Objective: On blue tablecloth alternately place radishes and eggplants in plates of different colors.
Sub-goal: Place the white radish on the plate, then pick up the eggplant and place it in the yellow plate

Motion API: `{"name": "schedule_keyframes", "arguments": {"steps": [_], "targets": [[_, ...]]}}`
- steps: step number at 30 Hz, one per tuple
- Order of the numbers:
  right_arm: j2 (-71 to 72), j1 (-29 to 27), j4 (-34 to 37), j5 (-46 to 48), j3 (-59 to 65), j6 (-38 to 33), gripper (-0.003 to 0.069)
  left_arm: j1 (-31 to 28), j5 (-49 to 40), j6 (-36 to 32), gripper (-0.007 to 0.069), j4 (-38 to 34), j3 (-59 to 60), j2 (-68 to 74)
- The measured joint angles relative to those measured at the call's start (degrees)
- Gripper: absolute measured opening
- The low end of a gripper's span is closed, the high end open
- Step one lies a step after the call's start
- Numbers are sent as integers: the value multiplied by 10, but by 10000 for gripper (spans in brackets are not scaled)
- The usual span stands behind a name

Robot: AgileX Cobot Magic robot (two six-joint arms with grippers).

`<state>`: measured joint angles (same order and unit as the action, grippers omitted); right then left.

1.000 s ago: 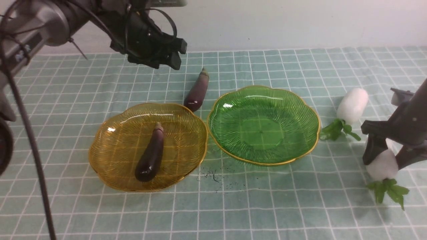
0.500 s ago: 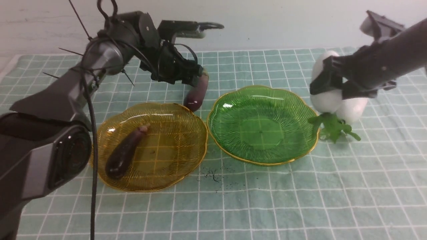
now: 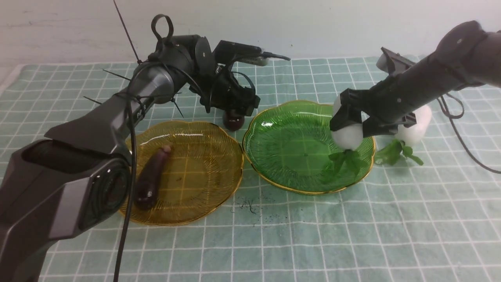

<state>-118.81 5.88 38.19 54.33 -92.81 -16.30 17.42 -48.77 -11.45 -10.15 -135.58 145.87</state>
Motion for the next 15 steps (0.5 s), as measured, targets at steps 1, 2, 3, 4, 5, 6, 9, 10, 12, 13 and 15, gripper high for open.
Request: {"name": "schedule_keyframes", "arguments": {"steps": [1,2,3,4,5,6,9,10,12,13,15], "targets": [[0,0,0,3,-1,4,506,0,0,0,501,3,0,2],[0,0,0,4,-1,5,519,0,1,0,501,3,0,3],[0,0,-1,11,-1,7,569,0,4,1,501,5,0,5],[0,1,-3,20,-1,7,603,0,9,1,501,7,0,7],[3,0,-6,29,-1,7,641,0,10,1,501,7,0,8],[7,1,-13,36,-1,7,661,0,11,1,501,7,0,9],[27,1,-43,61,-12,7,685,0,11,2,484,7,0,13],[34,1,-53,70,-21,7,685,0,11,4,464,7,0,14],[48,1,-72,90,-37,10,685,0,9,13,385,7,0,15],[54,1,-81,100,-45,11,683,0,5,16,361,7,0,15],[72,1,-108,129,-68,19,671,0,-5,20,363,7,-2,13]]}}
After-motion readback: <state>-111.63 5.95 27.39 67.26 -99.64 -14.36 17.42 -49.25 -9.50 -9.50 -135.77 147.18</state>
